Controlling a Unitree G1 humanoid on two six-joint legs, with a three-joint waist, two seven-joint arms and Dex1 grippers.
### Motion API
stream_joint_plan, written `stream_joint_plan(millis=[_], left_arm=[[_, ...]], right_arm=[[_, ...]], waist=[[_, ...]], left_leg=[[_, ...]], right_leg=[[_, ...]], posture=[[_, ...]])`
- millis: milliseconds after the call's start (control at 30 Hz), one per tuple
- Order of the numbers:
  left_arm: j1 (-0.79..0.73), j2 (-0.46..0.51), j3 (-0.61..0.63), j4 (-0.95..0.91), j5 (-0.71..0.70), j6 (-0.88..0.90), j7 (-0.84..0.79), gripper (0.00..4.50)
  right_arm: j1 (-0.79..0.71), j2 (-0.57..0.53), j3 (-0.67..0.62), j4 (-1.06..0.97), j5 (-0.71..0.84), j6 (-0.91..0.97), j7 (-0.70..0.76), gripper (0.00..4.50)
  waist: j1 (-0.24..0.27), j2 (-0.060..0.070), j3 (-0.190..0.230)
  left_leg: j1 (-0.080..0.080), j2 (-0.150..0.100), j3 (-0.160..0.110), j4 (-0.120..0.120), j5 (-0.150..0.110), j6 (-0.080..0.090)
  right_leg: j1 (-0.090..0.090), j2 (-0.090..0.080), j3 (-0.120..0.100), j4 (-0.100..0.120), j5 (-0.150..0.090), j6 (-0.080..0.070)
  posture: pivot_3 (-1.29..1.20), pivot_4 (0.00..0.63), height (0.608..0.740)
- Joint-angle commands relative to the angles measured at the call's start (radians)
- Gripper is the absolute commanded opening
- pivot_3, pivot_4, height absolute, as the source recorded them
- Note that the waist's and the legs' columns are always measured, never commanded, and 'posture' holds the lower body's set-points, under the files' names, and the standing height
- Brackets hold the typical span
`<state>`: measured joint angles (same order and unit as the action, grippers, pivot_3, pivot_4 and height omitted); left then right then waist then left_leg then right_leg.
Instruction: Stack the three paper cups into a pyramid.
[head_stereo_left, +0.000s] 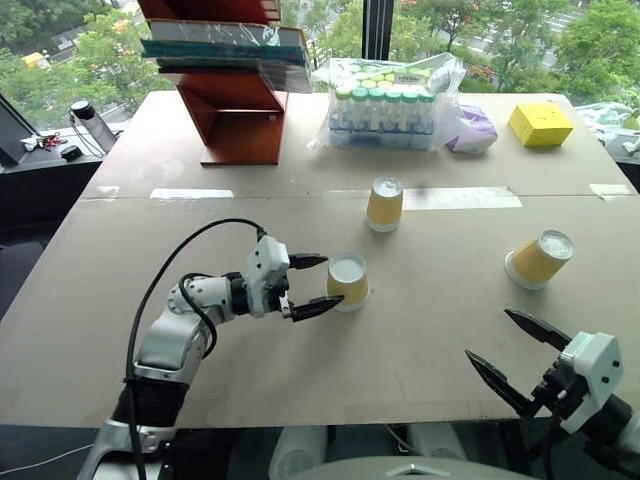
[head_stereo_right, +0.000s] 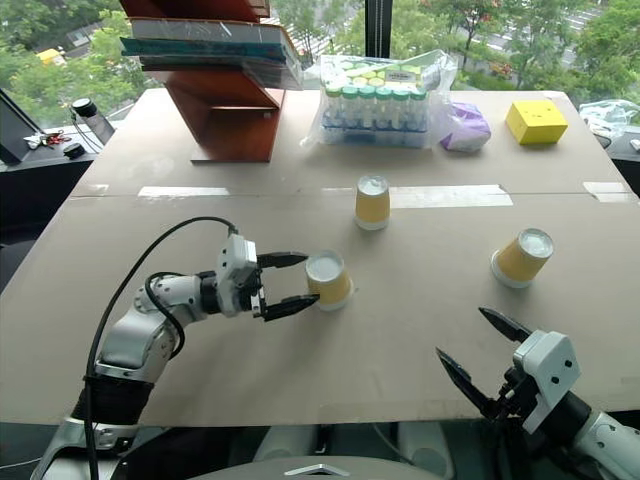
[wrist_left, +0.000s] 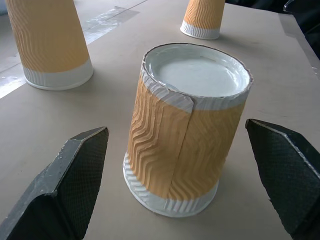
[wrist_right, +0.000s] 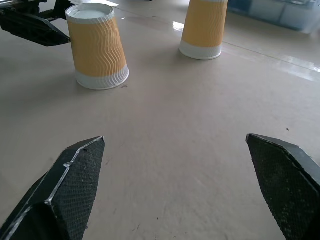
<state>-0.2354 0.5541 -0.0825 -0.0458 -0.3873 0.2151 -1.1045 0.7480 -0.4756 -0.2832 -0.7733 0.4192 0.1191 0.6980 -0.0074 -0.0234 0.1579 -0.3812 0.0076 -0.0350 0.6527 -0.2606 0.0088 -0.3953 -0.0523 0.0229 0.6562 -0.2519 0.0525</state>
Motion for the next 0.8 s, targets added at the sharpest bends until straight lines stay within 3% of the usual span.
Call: stream_joint_plan(millis=[33,100,167,267,300,533,800], left_arm=[[-0.032,-0.028,-0.024,0.036,0.031,-0.049,0.002,4.50],[-0.049,-0.050,-0.036,0.052,0.032,-0.053,-0.005,4.50],[-0.063,-0.062,-0.044,0.068,0.036,-0.058,-0.009,3.97],[-0.074,-0.058,-0.043,0.093,0.039,-0.072,-0.026,2.76],[-0.073,-0.051,-0.038,0.096,0.032,-0.075,-0.042,2.60],[0.000,0.020,0.003,0.035,-0.064,-0.061,-0.181,2.58],[-0.009,-0.044,-0.055,0.002,-0.045,-0.060,-0.148,2.58]], right_arm=[[0.035,0.024,-0.002,-0.022,-0.017,-0.053,-0.003,4.48],[0.047,0.034,0.001,-0.025,-0.025,-0.062,-0.007,4.48],[0.059,0.042,0.008,-0.030,-0.034,-0.071,-0.013,4.50],[0.071,0.054,0.015,-0.036,-0.042,-0.077,-0.024,4.50],[0.073,0.057,0.018,-0.037,-0.044,-0.078,-0.026,4.50],[0.058,0.061,0.044,-0.026,-0.056,-0.077,-0.037,4.50],[0.023,0.046,0.044,-0.032,-0.055,-0.050,-0.051,4.50]], waist=[[-0.002,0.000,0.000],[-0.003,0.000,0.000],[-0.003,0.000,0.000],[-0.002,0.000,0.000],[-0.003,0.000,0.000],[-0.005,0.000,0.000],[0.012,0.000,0.000]], left_leg=[[0.000,0.000,0.000,0.000,0.000,0.000],[0.000,0.000,0.000,0.000,0.000,0.000],[0.000,0.000,-0.001,0.000,0.000,0.000],[0.000,0.000,-0.001,0.000,0.000,0.000],[0.000,0.000,-0.001,0.000,0.000,0.000],[0.000,0.001,-0.001,0.000,0.000,0.000],[0.000,0.001,-0.001,0.001,0.000,0.000]], right_leg=[[0.000,0.000,0.000,0.000,0.000,0.000],[0.000,0.000,0.000,0.000,0.000,0.000],[0.000,0.000,0.000,0.000,0.000,0.000],[0.000,0.000,0.000,0.000,0.000,0.000],[0.000,0.000,0.000,0.000,0.000,0.000],[0.000,0.000,0.000,0.000,-0.001,-0.002],[0.000,-0.001,0.000,0.000,-0.001,-0.002]], posture=[[0.00,0.150,0.740],[0.00,0.150,0.740],[0.00,0.150,0.740],[0.00,0.150,0.740],[0.00,0.150,0.740],[0.00,0.150,0.740],[0.00,0.150,0.740]])
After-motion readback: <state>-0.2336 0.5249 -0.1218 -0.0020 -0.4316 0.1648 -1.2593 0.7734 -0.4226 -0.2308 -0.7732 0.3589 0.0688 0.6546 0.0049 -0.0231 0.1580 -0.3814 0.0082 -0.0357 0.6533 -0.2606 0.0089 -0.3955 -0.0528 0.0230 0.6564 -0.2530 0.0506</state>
